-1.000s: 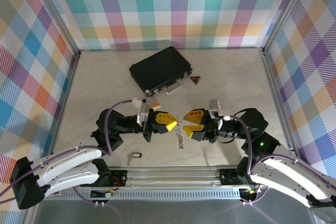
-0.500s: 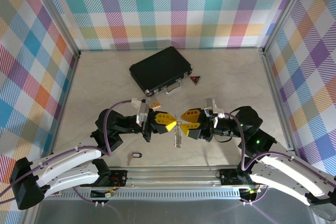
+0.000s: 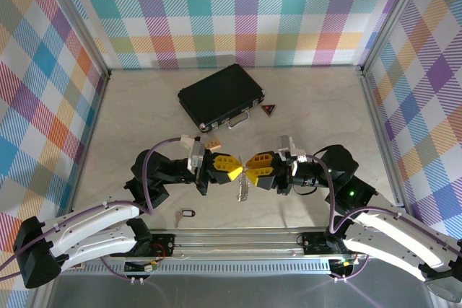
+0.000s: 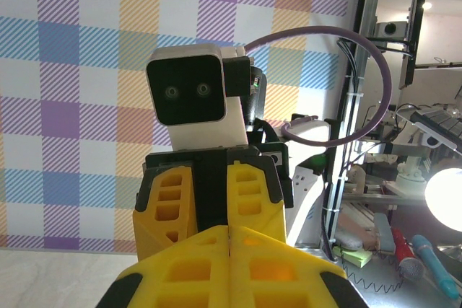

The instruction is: Put the keys on the keyring

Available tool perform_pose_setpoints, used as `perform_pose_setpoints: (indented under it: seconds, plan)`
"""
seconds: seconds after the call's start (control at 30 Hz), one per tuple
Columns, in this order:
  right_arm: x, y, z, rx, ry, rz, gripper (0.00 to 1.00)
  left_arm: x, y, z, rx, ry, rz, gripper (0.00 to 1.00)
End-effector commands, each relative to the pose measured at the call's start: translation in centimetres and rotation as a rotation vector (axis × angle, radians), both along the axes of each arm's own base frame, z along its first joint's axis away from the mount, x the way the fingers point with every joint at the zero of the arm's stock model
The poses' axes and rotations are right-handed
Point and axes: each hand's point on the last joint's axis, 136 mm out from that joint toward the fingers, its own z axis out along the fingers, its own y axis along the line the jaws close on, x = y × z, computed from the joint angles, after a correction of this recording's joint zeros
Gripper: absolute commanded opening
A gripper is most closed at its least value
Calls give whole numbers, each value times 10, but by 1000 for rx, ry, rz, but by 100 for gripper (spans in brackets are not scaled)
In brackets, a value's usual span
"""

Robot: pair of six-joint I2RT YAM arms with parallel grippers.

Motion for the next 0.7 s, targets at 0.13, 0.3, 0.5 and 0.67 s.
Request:
perform_pose_setpoints:
  seconds: [0.13,0.3,0.5,0.67]
  plan:
    - [-9,0,12,37,-23,45,21,-13,5,12,-41,-42,-36,0]
    - [-11,0,12,35,-26,58,5,-12,4,11,-38,-38,-34,0]
    - [-11,-2,14,37,-35,47,0,-7,3,6,-7,-29,-5,0]
    - [-6,-5,10,-20,-33,-2,0,8,3,-8,73,-7,96,5]
